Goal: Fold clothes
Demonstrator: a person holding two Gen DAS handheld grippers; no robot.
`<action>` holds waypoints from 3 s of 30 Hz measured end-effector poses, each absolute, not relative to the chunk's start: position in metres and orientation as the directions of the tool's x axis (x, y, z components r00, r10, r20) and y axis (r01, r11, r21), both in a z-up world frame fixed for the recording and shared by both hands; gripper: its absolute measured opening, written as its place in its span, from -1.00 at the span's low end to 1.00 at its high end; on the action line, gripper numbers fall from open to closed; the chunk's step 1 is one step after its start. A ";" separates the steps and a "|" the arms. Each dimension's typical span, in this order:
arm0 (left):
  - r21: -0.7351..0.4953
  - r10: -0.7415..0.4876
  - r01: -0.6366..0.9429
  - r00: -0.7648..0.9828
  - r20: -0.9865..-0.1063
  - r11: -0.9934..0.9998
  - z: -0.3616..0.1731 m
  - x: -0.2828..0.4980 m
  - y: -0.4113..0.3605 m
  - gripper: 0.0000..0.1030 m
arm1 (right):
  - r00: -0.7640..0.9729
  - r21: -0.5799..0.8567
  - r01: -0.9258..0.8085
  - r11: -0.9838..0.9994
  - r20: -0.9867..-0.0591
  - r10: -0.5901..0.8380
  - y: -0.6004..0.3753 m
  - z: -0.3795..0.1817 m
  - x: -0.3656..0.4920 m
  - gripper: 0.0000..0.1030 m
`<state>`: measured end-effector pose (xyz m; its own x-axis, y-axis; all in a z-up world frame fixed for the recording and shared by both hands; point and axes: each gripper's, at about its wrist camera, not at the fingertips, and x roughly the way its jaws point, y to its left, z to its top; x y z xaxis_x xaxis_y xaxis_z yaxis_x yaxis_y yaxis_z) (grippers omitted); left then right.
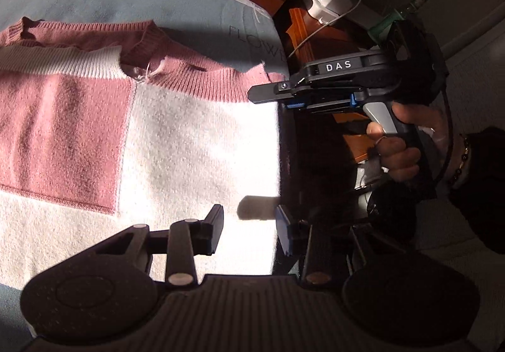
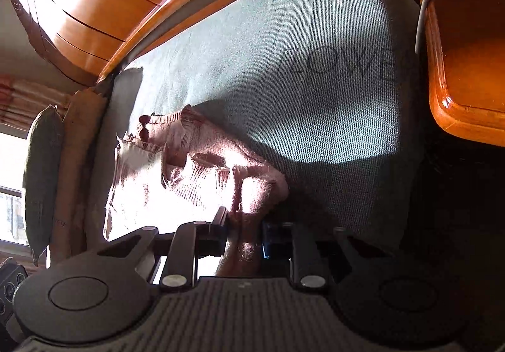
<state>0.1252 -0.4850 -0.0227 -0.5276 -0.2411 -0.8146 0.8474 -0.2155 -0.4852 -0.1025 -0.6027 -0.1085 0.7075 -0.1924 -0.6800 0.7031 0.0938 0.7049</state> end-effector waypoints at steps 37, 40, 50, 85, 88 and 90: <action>-0.420 -0.280 0.847 -0.511 -0.813 -0.325 -0.045 0.079 -0.456 -0.09 | 0.503 0.372 0.794 0.481 -0.846 -0.176 -0.541 -0.062 -0.070 -0.35; -0.387 -0.279 0.848 -0.495 -0.823 -0.362 -0.037 0.081 -0.443 -0.09 | 0.572 0.419 0.746 0.519 -0.802 -0.175 -0.536 -0.042 -0.068 -0.35; -0.383 -0.258 0.868 -0.468 -0.845 -0.316 -0.060 0.074 -0.432 -0.08 | 0.532 0.393 0.729 0.560 -0.841 -0.102 -0.518 -0.077 -0.045 -0.39; -0.348 -0.272 0.869 -0.450 -0.850 -0.352 -0.047 0.050 -0.503 -0.06 | 0.507 0.323 0.776 0.542 -0.830 -0.232 -0.598 -0.053 -0.067 -0.33; -0.348 -0.236 0.874 -0.437 -0.868 -0.338 -0.056 0.045 -0.509 -0.06 | 0.512 0.330 0.771 0.544 -0.829 -0.223 -0.610 -0.050 -0.062 -0.33; -0.362 -0.234 0.874 -0.445 -0.865 -0.324 -0.050 0.049 -0.511 -0.06 | 0.524 0.344 0.767 0.542 -0.823 -0.219 -0.618 -0.047 -0.060 -0.32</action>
